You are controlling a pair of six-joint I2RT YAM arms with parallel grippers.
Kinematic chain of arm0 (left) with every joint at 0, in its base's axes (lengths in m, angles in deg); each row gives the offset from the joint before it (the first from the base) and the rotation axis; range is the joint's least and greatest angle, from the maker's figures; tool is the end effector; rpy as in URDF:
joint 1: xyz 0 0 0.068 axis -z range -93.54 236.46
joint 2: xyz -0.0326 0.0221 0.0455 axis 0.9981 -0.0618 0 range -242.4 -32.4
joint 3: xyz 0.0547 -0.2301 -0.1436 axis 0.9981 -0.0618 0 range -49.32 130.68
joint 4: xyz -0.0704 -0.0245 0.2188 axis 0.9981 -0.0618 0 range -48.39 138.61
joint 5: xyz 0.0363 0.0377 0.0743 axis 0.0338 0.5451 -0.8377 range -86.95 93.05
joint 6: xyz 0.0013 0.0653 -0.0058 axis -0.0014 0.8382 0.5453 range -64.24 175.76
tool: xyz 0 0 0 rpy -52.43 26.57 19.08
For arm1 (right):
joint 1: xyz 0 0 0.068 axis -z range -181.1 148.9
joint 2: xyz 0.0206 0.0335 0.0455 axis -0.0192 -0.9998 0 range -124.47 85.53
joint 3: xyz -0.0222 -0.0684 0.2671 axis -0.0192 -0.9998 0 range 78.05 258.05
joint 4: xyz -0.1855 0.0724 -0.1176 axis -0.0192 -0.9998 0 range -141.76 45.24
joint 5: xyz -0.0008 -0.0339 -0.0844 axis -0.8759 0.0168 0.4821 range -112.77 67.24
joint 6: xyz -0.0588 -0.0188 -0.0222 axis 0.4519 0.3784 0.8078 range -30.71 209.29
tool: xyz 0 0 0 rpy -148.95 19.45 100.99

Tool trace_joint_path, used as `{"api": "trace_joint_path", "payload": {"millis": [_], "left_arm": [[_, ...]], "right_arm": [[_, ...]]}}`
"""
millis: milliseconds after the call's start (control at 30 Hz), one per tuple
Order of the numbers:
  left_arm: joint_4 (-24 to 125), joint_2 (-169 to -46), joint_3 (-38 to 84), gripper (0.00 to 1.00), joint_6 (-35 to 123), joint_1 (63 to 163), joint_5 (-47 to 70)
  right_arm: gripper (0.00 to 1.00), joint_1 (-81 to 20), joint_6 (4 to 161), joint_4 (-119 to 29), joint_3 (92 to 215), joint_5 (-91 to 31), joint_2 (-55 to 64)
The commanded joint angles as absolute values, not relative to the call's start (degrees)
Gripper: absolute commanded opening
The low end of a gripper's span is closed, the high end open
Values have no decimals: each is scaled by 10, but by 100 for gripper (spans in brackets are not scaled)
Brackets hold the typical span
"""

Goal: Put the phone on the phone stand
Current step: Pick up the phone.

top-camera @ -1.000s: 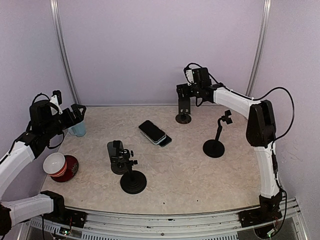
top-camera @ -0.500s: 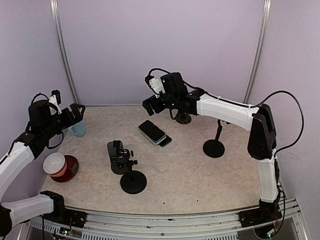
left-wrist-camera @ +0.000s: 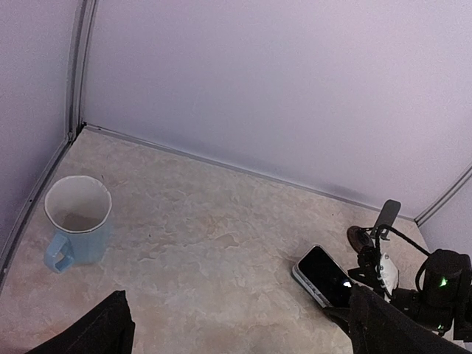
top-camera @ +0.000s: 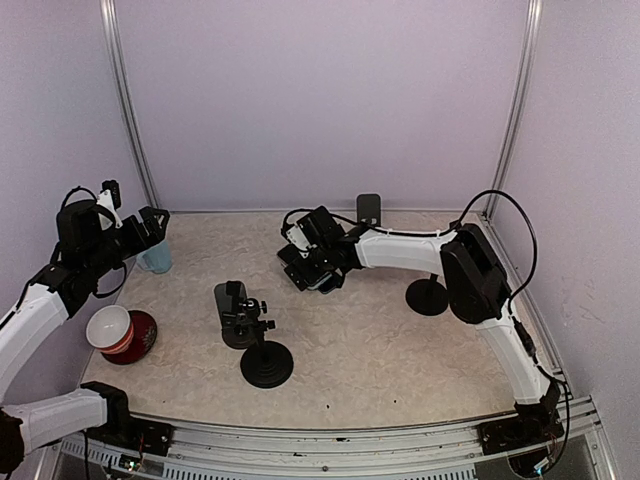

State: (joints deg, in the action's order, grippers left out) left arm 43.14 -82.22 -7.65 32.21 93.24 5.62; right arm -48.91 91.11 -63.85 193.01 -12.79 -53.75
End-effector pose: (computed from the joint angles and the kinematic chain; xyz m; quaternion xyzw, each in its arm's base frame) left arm 0.1862 -0.0245 0.3180 -0.1009 0.7794 -0.1788 0.5919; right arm 0.3639 0.3883 0.1697 -0.3528 0.8450 0.0803 0.3938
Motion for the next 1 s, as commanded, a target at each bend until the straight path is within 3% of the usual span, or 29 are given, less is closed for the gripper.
{"api": "trace_joint_path", "payload": {"millis": [0,967], "left_arm": [[441,-816,-83,99,326,928,53],[446,-814,-84,99,323,926,62]], "right_arm": [[100,-485,902,-660,1966,-120,-557],[100,-484,834,-707,2000,-64,-610]]}}
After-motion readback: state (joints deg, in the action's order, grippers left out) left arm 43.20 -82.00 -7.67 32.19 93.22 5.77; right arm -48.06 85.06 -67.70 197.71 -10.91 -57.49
